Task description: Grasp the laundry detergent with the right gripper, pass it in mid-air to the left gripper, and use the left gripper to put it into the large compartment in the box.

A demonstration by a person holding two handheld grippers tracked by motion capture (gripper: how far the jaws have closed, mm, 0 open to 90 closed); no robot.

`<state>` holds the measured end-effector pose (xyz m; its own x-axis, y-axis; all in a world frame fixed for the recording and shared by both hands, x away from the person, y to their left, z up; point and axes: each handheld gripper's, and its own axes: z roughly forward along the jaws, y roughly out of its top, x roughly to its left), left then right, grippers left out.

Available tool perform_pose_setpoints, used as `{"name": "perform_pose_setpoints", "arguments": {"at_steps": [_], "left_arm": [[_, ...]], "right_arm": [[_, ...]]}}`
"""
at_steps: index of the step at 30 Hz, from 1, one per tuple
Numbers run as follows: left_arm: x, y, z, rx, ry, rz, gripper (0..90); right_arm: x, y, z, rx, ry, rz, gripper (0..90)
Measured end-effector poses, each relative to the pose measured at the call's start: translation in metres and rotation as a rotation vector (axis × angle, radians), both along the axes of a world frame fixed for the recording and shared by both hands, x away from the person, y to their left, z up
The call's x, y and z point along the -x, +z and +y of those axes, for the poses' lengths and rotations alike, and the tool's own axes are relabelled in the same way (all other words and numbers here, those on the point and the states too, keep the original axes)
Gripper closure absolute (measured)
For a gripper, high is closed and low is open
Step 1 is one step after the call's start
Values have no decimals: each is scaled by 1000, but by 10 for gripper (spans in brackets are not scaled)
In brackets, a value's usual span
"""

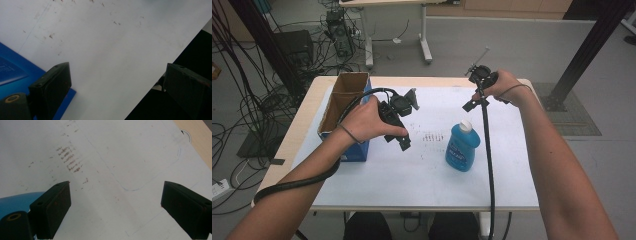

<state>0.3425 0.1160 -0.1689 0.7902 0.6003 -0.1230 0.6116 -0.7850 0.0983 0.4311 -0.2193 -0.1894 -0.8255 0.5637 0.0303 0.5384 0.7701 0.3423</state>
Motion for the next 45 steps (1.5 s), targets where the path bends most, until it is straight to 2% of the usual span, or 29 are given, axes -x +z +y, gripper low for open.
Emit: {"name": "perform_pose_setpoints", "arguments": {"at_steps": [20, 31, 45], "left_arm": [[0, -4, 3, 4, -4, 11, 81], [2, 3, 6, 16, 5, -1, 81], [5, 2, 7, 12, 2, -1, 81]], "right_arm": [[1, 5, -1, 10, -5, -12, 92], [7, 11, -11, 18, -23, -18, 92], [19, 15, -31, 24, -54, -27, 92]]}}
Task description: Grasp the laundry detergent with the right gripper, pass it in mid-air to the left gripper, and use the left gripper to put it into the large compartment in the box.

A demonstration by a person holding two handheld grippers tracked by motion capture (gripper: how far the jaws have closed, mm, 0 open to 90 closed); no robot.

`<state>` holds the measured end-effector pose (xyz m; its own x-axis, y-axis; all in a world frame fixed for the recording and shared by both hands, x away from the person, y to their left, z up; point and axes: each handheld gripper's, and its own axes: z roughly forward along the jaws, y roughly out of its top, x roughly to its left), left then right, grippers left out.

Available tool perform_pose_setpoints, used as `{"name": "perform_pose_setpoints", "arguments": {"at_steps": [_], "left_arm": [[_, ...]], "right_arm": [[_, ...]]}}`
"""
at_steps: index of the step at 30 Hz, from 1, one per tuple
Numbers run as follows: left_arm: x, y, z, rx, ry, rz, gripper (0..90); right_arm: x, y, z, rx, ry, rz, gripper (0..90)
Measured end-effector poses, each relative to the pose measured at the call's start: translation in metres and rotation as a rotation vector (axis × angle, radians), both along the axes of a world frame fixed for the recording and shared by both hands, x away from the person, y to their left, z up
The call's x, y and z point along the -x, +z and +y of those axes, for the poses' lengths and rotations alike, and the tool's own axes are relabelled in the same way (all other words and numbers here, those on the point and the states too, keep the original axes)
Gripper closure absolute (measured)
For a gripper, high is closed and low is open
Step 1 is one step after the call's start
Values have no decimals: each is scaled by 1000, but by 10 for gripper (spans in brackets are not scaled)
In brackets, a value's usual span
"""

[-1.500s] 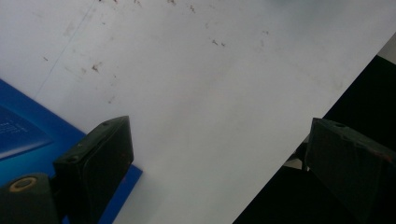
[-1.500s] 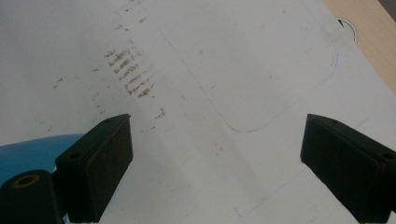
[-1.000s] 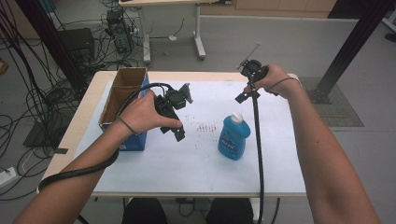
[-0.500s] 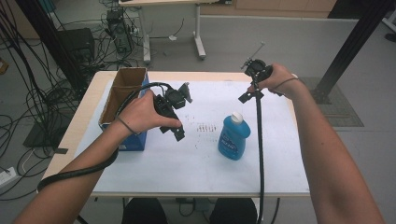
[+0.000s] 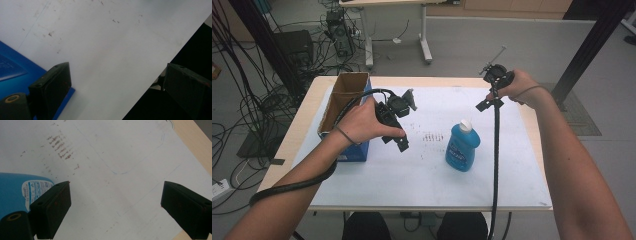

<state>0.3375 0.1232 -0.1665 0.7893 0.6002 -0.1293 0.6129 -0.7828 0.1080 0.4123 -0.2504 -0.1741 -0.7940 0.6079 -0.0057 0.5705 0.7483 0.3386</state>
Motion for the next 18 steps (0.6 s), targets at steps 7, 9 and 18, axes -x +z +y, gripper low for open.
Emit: {"name": "perform_pose_setpoints", "arguments": {"at_steps": [7, 9, 18], "left_arm": [[0, -2, 0, 1, -2, 5, 81], [0, -2, 0, 3, -2, 7, 81], [1, -3, -1, 3, -3, 7, 81]], "right_arm": [[9, 0, -15, -3, -23, -1, 93], [10, 0, -16, 2, -21, -1, 93], [21, -2, -28, 7, -31, 2, 93]]}}
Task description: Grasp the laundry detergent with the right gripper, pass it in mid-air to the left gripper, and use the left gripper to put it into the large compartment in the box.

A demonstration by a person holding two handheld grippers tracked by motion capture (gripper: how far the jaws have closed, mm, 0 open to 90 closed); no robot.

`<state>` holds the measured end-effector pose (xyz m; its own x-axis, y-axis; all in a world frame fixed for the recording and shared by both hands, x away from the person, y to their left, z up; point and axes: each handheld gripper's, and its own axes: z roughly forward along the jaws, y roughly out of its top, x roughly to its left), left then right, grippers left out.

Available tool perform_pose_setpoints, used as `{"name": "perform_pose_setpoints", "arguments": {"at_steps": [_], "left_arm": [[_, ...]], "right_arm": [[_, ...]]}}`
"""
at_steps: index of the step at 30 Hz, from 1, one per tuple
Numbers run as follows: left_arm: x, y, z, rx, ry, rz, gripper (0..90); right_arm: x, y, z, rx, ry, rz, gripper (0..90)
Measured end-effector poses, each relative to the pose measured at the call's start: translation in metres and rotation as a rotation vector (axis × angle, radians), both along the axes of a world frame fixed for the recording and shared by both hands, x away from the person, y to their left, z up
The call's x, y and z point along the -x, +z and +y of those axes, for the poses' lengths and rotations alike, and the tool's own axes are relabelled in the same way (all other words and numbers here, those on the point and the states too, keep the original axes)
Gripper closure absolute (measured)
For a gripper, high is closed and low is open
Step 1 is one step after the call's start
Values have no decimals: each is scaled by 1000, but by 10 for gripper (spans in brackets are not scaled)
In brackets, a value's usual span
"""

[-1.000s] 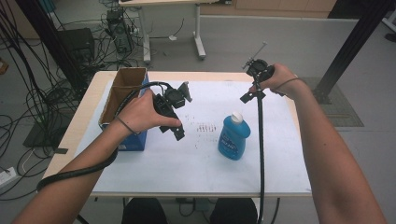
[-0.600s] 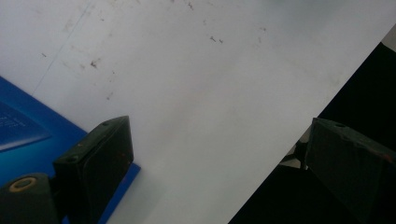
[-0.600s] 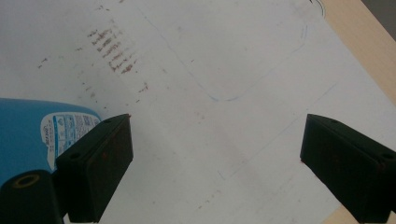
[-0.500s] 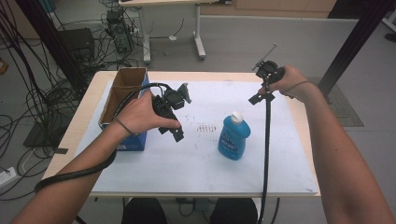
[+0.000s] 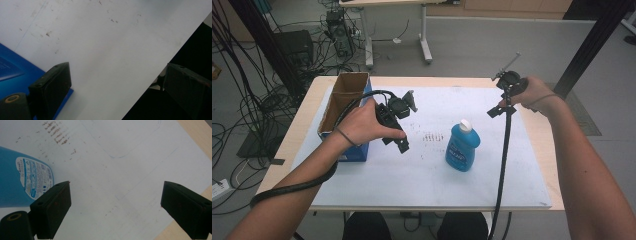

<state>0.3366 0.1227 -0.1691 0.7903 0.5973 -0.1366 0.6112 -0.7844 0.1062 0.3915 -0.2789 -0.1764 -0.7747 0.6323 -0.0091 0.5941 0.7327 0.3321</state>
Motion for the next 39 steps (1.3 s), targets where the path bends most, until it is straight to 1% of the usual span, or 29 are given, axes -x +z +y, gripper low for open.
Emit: {"name": "perform_pose_setpoints", "arguments": {"at_steps": [5, 9, 11, 14, 22, 24, 33, 34, 39], "left_arm": [[1, -1, 1, 1, 4, 0, 81], [1, -2, 1, 1, 4, 1, 81], [2, -2, 1, 8, 3, 1, 81], [2, -3, 0, 6, -1, 2, 81], [5, -4, -2, 6, -2, 5, 81], [6, -5, -3, 5, -1, 5, 81], [8, -5, -4, 7, -4, 7, 81], [9, -5, -4, 7, -3, 6, 81], [9, -6, -3, 7, -4, 8, 81]], "right_arm": [[8, -1, -7, -10, 0, -4, 93], [14, -2, -10, -8, 1, -4, 93], [19, -3, -15, -9, -6, -3, 93], [24, -5, -21, -21, -9, -3, 93], [34, -12, -33, -28, -12, 3, 94], [39, -15, -38, -31, -14, 2, 93], [51, -19, -47, -43, -16, 3, 91], [55, -19, -48, -43, -13, 3, 91], [61, -21, -53, -53, -4, 3, 89]]}}
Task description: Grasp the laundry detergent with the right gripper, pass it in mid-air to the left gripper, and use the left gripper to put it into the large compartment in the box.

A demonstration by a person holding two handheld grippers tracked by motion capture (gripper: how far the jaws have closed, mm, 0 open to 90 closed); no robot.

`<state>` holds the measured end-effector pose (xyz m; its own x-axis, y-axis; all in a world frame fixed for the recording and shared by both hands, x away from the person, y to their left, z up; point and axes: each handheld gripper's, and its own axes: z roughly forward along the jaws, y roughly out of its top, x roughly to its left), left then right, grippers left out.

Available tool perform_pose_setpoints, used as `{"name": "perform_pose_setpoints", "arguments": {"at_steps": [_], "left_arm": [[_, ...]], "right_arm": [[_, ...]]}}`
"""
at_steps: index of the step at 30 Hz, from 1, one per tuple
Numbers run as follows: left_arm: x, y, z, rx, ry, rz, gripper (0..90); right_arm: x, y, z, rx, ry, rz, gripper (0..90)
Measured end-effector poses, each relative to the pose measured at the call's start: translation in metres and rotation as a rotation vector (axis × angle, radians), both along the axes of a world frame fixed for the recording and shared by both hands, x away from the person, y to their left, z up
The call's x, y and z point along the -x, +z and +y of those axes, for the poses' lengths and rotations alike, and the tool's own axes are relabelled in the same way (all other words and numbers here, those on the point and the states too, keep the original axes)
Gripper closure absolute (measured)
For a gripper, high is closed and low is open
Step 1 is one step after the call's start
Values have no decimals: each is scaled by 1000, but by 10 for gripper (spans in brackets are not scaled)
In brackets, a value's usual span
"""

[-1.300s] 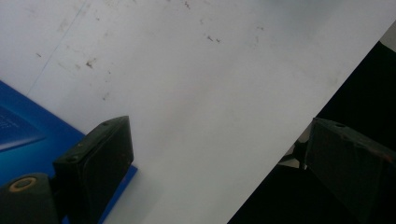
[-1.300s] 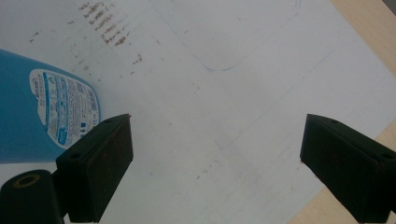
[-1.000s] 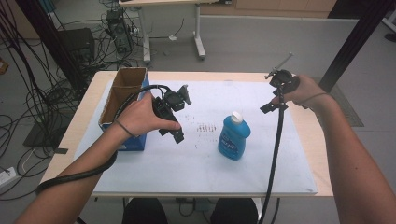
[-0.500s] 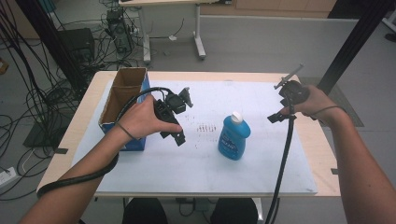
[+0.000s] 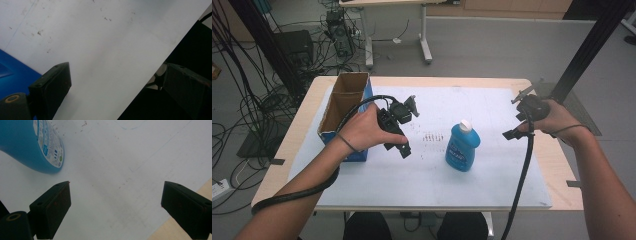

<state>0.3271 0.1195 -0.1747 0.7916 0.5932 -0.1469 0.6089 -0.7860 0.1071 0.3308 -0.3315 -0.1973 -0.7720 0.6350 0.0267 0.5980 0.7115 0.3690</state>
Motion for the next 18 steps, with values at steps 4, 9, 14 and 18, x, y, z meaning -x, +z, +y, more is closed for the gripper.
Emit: {"name": "perform_pose_setpoints", "arguments": {"at_steps": [4, 9, 14, 18], "left_arm": [[1, -3, 0, 1, -2, 3, 81], [2, -3, 0, 4, -2, 1, 81], [3, -3, -1, 4, -6, 1, 80], [4, -3, -1, 5, -6, 2, 80]], "right_arm": [[7, -4, -6, -4, -10, 8, 88], [15, -9, -13, -18, -12, 11, 88], [24, -13, -17, -31, -9, 3, 88], [30, -15, -19, -32, -3, 1, 87]]}}
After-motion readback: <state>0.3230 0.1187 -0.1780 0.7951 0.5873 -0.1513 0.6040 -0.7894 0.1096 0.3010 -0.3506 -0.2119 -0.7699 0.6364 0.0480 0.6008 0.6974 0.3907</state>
